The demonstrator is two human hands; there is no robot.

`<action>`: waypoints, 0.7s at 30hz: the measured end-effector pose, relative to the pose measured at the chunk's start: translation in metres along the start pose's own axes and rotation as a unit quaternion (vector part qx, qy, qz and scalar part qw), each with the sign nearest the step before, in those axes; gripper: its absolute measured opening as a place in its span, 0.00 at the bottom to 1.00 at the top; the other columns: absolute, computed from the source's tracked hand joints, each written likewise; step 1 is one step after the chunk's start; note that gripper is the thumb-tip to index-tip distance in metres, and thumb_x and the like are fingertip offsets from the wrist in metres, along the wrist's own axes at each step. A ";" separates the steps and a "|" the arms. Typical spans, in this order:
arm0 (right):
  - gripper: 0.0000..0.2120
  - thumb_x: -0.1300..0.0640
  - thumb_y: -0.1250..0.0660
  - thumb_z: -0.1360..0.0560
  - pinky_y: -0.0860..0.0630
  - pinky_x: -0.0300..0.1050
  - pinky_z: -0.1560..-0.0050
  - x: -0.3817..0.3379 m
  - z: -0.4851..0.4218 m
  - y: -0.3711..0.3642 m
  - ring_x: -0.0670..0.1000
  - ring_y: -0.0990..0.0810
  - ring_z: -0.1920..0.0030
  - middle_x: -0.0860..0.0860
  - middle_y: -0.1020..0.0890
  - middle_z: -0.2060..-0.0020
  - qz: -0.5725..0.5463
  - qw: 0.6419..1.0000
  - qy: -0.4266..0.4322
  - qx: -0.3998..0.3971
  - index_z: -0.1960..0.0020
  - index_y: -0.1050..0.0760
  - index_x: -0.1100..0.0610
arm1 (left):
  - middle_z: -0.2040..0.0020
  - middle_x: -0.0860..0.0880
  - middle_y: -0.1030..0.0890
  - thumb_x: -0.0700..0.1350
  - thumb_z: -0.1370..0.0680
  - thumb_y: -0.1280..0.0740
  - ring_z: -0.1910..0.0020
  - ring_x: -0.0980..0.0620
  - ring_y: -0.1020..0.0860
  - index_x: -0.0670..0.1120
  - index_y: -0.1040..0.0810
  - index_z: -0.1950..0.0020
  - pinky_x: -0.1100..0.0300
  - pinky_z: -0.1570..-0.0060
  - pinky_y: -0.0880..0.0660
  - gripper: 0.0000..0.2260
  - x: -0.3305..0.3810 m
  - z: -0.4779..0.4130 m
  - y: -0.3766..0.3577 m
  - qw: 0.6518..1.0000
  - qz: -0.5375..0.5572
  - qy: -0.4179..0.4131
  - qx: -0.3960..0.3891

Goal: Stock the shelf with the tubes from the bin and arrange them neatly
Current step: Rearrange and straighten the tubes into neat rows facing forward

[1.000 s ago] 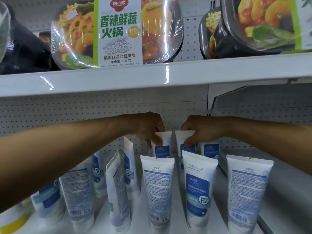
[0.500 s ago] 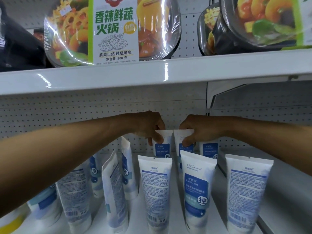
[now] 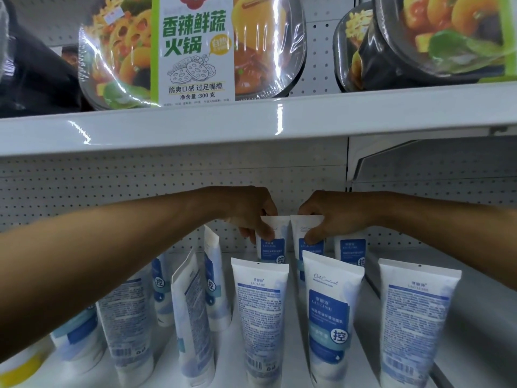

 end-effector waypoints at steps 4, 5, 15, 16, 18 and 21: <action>0.13 0.50 0.28 0.27 0.28 0.33 0.65 -0.003 0.000 0.002 0.43 0.22 0.64 0.52 0.17 0.57 -0.003 1.000 0.009 -0.007 0.50 0.21 0.59 | 0.46 0.51 0.17 0.49 0.25 0.28 0.51 0.54 0.18 0.48 0.22 0.39 0.61 0.50 0.20 0.16 0.002 0.005 0.007 0.999 -0.039 -0.004 0.018; 0.12 0.50 0.28 0.28 0.28 0.32 0.66 -0.003 -0.001 0.003 0.41 0.23 0.66 0.52 0.17 0.58 -0.004 1.000 0.013 -0.006 0.51 0.21 0.58 | 0.46 0.54 0.17 0.51 0.25 0.28 0.50 0.56 0.18 0.51 0.22 0.38 0.60 0.46 0.22 0.16 0.001 0.010 0.014 0.998 -0.048 -0.005 0.036; 0.22 0.44 0.31 0.27 0.21 0.43 0.44 -0.031 -0.011 0.007 0.44 0.18 0.48 0.45 0.18 0.45 -0.027 0.998 0.052 -0.005 0.39 0.24 0.55 | 0.40 0.59 0.19 0.42 0.29 0.24 0.40 0.67 0.24 0.56 0.21 0.39 0.74 0.42 0.34 0.21 -0.039 0.085 0.040 0.997 -0.022 0.000 -0.076; 0.21 0.44 0.31 0.27 0.21 0.41 0.45 -0.036 -0.015 0.006 0.43 0.19 0.49 0.45 0.18 0.46 -0.017 0.998 0.051 -0.009 0.39 0.24 0.55 | 0.41 0.59 0.18 0.41 0.29 0.24 0.39 0.67 0.24 0.56 0.21 0.39 0.74 0.41 0.34 0.21 -0.043 0.085 0.034 0.995 -0.037 0.006 -0.088; 0.18 0.44 0.30 0.27 0.22 0.36 0.53 -0.041 -0.025 0.002 0.40 0.19 0.55 0.43 0.18 0.52 -0.006 0.999 0.043 -0.018 0.43 0.22 0.55 | 0.42 0.60 0.18 0.40 0.29 0.24 0.40 0.65 0.23 0.55 0.19 0.39 0.75 0.43 0.32 0.20 -0.048 0.081 0.023 0.993 -0.062 0.008 -0.103; 0.14 0.44 0.29 0.28 0.26 0.35 0.63 -0.047 -0.038 -0.008 0.41 0.22 0.64 0.45 0.18 0.60 -0.004 0.999 0.034 -0.039 0.52 0.21 0.54 | 0.47 0.60 0.16 0.46 0.29 0.24 0.46 0.62 0.20 0.53 0.17 0.43 0.69 0.44 0.25 0.16 -0.046 0.074 0.012 0.993 -0.081 -0.003 -0.091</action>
Point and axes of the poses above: each hand's wrist, its own z-axis away from the middle knuckle, its own y-axis out of the back of the hand, x = y × z, the point moved 8 cm from there along -z, towards the middle knuckle
